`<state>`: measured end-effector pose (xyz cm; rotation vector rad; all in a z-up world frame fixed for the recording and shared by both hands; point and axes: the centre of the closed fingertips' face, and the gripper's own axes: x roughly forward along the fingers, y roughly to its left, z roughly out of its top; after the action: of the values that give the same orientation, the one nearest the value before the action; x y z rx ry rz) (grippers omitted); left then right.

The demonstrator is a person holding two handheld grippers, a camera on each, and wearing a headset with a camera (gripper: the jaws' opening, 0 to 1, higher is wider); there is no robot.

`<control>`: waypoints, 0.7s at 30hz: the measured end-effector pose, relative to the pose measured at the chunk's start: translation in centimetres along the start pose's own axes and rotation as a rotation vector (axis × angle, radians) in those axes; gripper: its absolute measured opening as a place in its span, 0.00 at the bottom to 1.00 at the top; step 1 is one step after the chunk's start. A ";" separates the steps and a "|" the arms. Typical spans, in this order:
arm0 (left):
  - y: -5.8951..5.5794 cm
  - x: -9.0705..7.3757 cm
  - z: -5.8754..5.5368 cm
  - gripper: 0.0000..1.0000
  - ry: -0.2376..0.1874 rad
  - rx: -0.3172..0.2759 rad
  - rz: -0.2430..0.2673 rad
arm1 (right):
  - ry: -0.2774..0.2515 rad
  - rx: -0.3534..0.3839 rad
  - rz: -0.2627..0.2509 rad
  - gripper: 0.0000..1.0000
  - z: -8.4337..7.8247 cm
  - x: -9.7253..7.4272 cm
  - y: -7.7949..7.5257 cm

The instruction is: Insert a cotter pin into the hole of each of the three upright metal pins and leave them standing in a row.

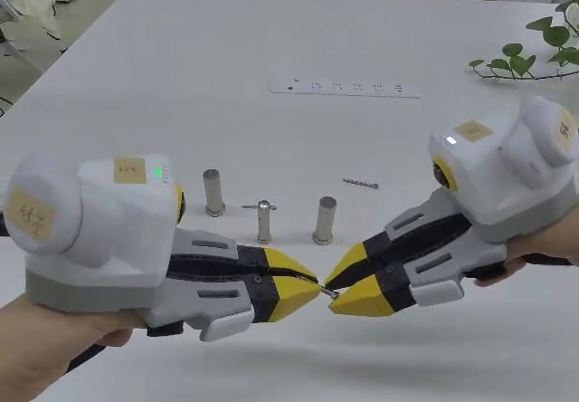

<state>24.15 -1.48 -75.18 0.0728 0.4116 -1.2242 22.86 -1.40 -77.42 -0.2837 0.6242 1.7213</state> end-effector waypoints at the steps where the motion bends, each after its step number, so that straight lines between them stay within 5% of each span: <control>1: 0.0 0.0 0.0 0.00 0.000 0.000 0.000 | -0.002 -0.001 0.001 0.13 0.0 0.0 0.0; 21: -0.4 0.1 0.1 0.01 -0.008 0.017 -0.011 | 0.025 -0.037 0.007 0.04 -0.1 0.1 0.4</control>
<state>23.86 -1.76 -75.11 0.0807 0.3953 -1.2383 22.44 -1.41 -77.42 -0.3295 0.6132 1.7399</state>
